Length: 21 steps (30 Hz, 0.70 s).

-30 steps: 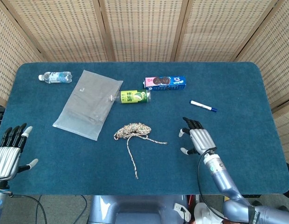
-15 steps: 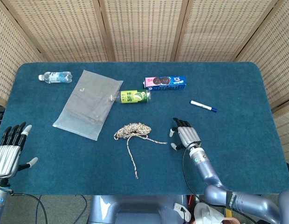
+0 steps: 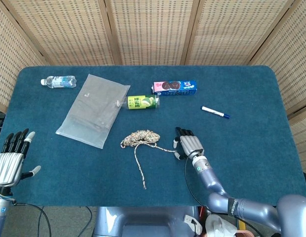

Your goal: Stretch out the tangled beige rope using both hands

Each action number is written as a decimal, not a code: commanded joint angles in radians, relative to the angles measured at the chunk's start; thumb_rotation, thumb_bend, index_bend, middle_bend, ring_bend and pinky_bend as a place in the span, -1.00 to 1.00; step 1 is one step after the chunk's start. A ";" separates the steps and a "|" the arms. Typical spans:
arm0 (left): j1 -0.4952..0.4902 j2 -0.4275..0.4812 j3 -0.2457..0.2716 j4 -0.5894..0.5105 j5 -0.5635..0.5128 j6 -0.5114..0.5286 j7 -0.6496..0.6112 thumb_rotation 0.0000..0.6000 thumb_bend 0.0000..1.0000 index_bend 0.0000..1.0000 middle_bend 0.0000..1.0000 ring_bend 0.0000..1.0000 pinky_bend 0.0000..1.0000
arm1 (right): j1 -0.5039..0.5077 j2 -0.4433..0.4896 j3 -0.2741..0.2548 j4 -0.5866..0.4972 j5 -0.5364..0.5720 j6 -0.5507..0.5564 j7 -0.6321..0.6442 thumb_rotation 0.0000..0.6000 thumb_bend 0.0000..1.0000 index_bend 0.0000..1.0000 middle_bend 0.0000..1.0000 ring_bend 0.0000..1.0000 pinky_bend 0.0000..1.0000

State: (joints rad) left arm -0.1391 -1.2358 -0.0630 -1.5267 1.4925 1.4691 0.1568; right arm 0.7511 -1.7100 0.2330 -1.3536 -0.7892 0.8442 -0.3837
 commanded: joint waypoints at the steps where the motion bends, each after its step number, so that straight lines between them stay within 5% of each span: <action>1: -0.001 -0.002 -0.001 0.004 -0.002 -0.001 -0.002 1.00 -1.00 -1.00 -1.00 -1.00 -1.00 | 0.008 -0.007 -0.002 0.006 0.003 -0.009 0.007 1.00 -0.32 -0.04 -1.00 -1.00 -1.00; 21: -0.003 -0.008 -0.003 0.015 -0.004 0.006 -0.009 1.00 -1.00 -1.00 -1.00 -1.00 -1.00 | 0.045 -0.066 -0.009 0.059 -0.001 0.004 0.008 1.00 -0.17 0.16 -1.00 -1.00 -1.00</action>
State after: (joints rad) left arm -0.1417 -1.2443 -0.0656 -1.5120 1.4883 1.4755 0.1478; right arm 0.7956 -1.7760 0.2243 -1.2943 -0.7902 0.8480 -0.3757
